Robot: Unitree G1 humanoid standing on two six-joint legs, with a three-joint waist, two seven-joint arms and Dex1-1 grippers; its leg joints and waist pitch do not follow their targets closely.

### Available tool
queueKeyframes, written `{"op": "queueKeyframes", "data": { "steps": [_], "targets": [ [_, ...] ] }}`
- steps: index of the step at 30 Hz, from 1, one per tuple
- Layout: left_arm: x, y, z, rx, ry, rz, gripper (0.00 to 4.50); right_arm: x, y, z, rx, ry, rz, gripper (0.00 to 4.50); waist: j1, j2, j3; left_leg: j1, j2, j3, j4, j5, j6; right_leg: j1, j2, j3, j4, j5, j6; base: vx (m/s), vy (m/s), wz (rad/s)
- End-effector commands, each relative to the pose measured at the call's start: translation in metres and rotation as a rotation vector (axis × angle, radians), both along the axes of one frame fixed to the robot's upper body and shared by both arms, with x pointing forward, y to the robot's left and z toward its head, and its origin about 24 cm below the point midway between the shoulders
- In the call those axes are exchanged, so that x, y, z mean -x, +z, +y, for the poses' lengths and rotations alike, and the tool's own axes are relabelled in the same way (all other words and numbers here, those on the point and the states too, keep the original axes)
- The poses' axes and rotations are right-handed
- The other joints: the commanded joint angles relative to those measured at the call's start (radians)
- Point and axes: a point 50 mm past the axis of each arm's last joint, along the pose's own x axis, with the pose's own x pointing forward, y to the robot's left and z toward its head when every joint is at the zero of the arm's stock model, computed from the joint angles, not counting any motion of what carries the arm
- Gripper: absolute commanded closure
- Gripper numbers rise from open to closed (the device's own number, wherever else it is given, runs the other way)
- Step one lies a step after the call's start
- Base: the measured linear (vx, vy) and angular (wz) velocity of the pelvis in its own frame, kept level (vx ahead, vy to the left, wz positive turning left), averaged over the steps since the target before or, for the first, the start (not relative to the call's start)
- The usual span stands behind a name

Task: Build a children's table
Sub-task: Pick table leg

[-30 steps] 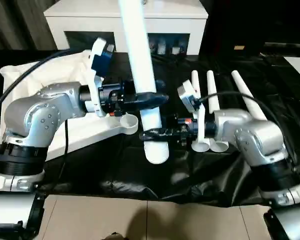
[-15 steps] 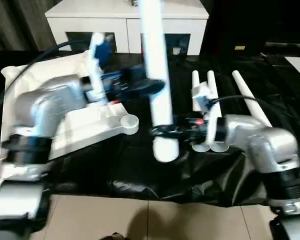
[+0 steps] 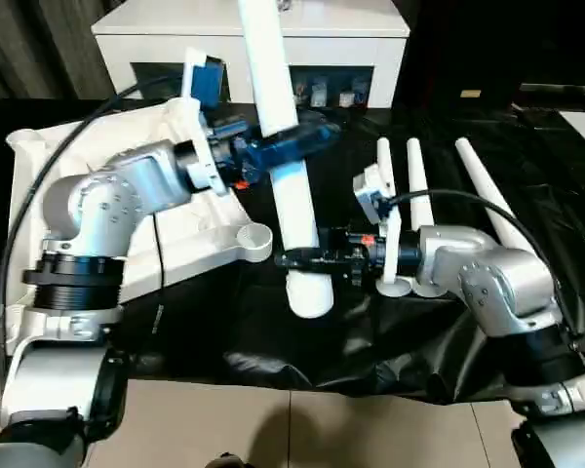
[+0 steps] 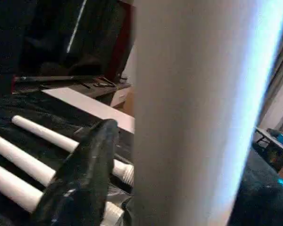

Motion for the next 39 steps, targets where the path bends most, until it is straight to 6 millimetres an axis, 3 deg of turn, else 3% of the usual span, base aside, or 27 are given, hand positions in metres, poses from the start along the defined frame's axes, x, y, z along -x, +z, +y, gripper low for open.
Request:
{"op": "queueKeyframes", "data": {
  "steps": [1, 12, 15, 24, 26, 28, 31, 32, 39],
  "targets": [
    [0.003, 0.008, 0.001, -0.010, 0.000, -0.024, 1.79, -0.002, 0.006, 0.001, -0.006, 0.004, -0.031, 2.64, 0.003, -0.007, -0.081, 0.016, 0.034, -0.012, -0.063, -0.062, 0.010, 0.059, -0.071, 0.039, -0.059, 0.039, -0.259, 0.000, 0.000, 0.00],
    [0.006, 0.017, -0.005, -0.055, -0.023, -0.066, 2.64, -0.008, 0.009, 0.002, 0.016, -0.028, -0.094, 2.64, 0.007, -0.006, -0.081, 0.016, 0.033, -0.011, -0.063, -0.061, 0.008, 0.057, -0.070, 0.039, -0.060, 0.033, -0.251, 0.000, 0.000, 0.00],
    [0.008, 0.018, -0.009, -0.084, -0.049, -0.086, 2.68, -0.009, 0.009, 0.003, 0.010, -0.028, -0.080, 1.94, 0.006, -0.004, -0.081, 0.016, 0.033, -0.011, -0.063, -0.056, 0.011, 0.057, -0.069, 0.040, -0.060, 0.038, -0.250, 0.000, 0.000, 0.00],
    [0.015, 0.012, -0.018, -0.173, -0.140, -0.130, 2.72, -0.009, 0.011, 0.007, 0.044, 0.007, -0.079, 1.41, 0.004, -0.006, -0.080, 0.016, 0.033, -0.010, -0.064, -0.059, 0.004, 0.058, -0.068, 0.040, -0.059, 0.035, -0.249, 0.000, 0.000, 0.00],
    [0.014, 0.012, -0.018, -0.175, -0.138, -0.131, 2.72, -0.008, 0.011, 0.007, 0.042, 0.023, -0.069, 1.41, 0.004, -0.006, -0.081, 0.016, 0.033, -0.010, -0.063, -0.056, 0.007, 0.058, -0.069, 0.040, -0.059, 0.040, -0.251, 0.000, 0.000, 0.00],
    [0.014, 0.013, -0.018, -0.176, -0.138, -0.134, 2.72, -0.008, 0.011, 0.007, 0.040, 0.034, -0.060, 1.77, 0.004, -0.008, -0.081, 0.016, 0.033, -0.010, -0.063, -0.054, 0.010, 0.059, -0.069, 0.040, -0.058, 0.043, -0.254, 0.000, 0.000, 0.00],
    [0.013, 0.015, -0.016, -0.178, -0.141, -0.145, 2.72, -0.005, 0.007, 0.007, 0.058, 0.068, -0.027, 1.80, 0.005, -0.009, -0.081, 0.016, 0.034, -0.009, -0.062, -0.052, 0.016, 0.058, -0.070, 0.040, -0.058, 0.043, -0.255, 0.000, 0.000, 0.00],
    [0.014, 0.015, -0.016, -0.178, -0.148, -0.152, 2.72, -0.003, 0.005, 0.006, 0.069, 0.081, -0.020, 2.06, 0.006, -0.010, -0.081, 0.016, 0.034, -0.009, -0.062, -0.049, 0.019, 0.058, -0.069, 0.040, -0.059, 0.043, -0.256, 0.000, 0.000, 0.00],
    [0.014, 0.016, -0.015, -0.182, -0.157, -0.158, 2.72, 0.001, 0.002, 0.006, 0.079, 0.124, 0.005, 2.51, 0.007, -0.010, -0.081, 0.015, 0.034, -0.009, -0.062, -0.049, 0.017, 0.057, -0.070, 0.040, -0.059, 0.037, -0.254, 0.000, 0.000, 0.00]
  ]
}}
